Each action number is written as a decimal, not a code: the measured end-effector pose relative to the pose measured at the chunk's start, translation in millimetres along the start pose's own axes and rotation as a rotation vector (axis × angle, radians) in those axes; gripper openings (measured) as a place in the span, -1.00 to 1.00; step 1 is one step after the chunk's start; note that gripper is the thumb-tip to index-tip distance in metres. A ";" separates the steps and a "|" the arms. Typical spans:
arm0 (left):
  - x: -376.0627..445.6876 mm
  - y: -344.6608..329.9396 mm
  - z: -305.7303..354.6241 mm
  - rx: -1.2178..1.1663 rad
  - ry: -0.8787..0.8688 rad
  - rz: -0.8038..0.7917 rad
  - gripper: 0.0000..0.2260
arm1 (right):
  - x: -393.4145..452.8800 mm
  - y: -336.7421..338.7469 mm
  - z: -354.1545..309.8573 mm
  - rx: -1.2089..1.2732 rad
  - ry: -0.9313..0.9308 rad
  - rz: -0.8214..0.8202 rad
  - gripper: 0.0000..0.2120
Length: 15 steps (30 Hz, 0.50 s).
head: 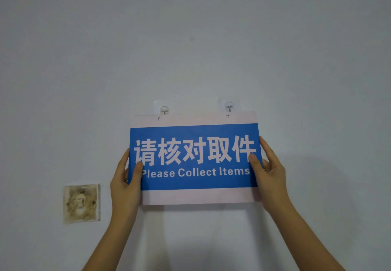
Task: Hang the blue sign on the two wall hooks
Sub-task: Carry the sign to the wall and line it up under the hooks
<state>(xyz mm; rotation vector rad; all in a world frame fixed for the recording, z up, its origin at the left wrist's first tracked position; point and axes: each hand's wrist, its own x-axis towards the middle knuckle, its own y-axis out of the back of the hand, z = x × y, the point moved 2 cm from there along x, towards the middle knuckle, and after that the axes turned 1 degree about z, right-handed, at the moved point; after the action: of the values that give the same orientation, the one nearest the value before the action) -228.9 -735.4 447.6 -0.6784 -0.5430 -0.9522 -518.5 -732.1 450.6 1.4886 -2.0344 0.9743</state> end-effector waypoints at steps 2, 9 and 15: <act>-1.9 -1.8 0.7 -0.007 0.002 0.000 -0.61 | 0.9 0.8 -2.5 -0.001 0.006 -0.006 -0.55; 0.7 -9.3 6.7 0.011 -0.048 -0.003 -0.60 | 7.9 6.2 -6.3 0.020 0.010 -0.003 -0.54; 4.9 -11.4 5.9 0.011 -0.041 -0.012 -0.63 | 12.1 6.4 -7.0 -0.005 0.010 -0.011 -0.53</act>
<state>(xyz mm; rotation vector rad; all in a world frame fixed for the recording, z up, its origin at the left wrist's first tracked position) -237.1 -738.5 458.2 -0.6864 -0.5888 -0.9476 -528.9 -733.5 461.8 1.4882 -2.0181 0.9696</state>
